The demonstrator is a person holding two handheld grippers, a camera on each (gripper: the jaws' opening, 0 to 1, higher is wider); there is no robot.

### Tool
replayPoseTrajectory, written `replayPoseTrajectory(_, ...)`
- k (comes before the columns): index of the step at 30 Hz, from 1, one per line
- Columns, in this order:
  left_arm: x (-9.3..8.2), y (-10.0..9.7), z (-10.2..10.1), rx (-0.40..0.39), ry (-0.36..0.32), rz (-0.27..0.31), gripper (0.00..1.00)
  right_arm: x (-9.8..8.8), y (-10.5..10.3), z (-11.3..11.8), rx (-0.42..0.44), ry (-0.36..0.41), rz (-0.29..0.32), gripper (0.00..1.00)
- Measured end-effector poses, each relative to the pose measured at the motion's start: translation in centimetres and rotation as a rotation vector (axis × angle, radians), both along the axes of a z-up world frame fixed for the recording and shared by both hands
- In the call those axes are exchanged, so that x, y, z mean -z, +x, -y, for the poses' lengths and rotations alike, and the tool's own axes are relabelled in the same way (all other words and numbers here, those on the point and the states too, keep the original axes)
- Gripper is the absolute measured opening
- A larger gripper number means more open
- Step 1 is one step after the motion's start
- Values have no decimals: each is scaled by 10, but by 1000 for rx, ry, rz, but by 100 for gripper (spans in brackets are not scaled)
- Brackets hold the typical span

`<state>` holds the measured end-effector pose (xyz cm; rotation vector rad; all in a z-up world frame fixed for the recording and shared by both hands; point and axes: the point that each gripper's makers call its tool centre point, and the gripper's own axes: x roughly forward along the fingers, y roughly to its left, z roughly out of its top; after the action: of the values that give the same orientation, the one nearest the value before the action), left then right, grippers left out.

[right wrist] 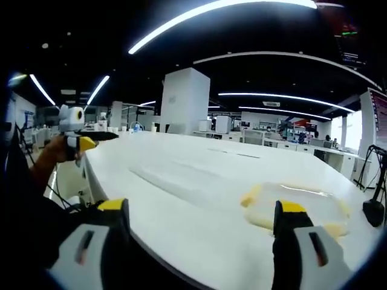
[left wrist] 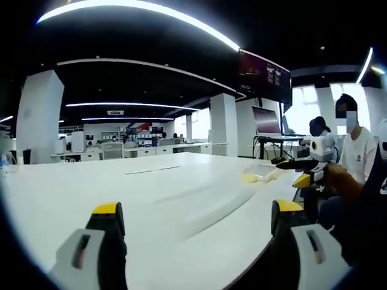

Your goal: Snap each plastic latch of the storage box into its locked position after aligning the lid with the box until every specified latch is closed and the lid sits flush.

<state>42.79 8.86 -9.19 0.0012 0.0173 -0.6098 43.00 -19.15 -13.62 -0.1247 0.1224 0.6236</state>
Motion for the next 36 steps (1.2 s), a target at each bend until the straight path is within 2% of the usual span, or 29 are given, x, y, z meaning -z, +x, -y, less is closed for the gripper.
replayPoseTrajectory(12,-7,3,14,16,-2,3,100,2,3,15,55,-29,10,100)
replayPoseTrajectory(23,-3,7,44,65,12,-6,100,1,2,35,95,-35,13,100)
replayPoseTrajectory(36,0,5,71,110,25,-10,100,2,3,46,115,-32,10,100)
